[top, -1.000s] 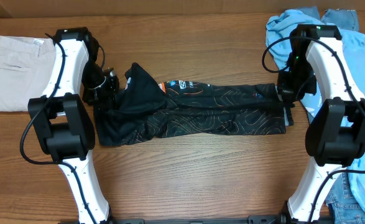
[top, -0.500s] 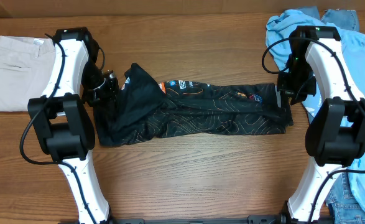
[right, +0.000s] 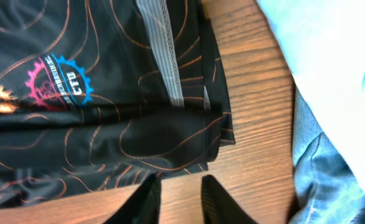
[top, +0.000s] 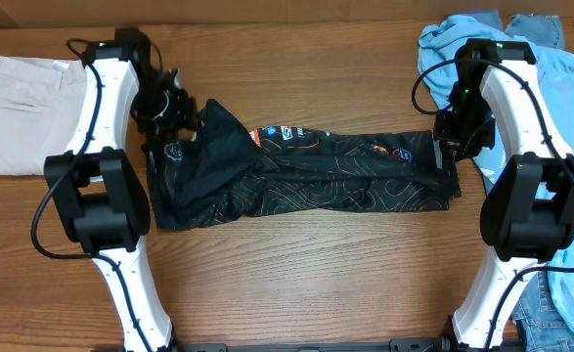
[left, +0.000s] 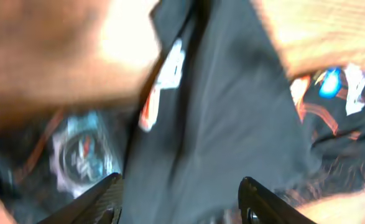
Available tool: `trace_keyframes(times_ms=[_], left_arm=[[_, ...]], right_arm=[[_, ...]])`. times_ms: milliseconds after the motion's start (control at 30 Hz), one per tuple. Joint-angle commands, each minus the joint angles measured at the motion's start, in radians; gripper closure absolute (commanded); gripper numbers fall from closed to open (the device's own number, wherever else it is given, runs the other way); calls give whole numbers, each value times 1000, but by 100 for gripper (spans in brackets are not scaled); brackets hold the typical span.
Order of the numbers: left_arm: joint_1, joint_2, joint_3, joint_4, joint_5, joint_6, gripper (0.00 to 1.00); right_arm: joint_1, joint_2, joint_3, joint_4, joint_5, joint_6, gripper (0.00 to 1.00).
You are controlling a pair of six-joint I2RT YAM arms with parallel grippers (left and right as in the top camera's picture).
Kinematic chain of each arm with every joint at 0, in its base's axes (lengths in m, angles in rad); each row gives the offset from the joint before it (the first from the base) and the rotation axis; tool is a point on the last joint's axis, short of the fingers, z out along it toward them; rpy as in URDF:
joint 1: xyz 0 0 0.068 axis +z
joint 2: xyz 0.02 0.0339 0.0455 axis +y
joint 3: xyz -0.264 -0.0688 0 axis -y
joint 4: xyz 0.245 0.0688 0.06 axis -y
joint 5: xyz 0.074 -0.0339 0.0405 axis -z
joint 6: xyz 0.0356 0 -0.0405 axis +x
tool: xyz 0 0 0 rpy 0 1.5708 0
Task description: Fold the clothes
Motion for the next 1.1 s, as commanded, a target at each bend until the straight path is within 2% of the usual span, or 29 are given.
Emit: trace_keyframes(times_ms=[0,267,500,767,867,1000,1067], left_arm=[[-29,8,22,43,28,-14,39],[-73,37,22,128,-32,-48,40],[-79,85,22,149,-151,-60,38],[-81,153,22,177,-145,-59,39],[-85,167,22,191,-115,-56,49],[-85,165,23,224,-56,-56,85],[-85,160,25,239,-8,-56,93]], right_arm=[[-3,-10,-2,7,-9,2,73],[-3,-10,-2,10,-9,2,73],[-3,-10,-2,10,-8,2,73],[-3,-10,-3,10,-8,2,73],[-3,-10,-3,10,-8,2,73],[-3,-10,-2,10,-8,2,73],[-3,-10,-2,10,-8,2,74]])
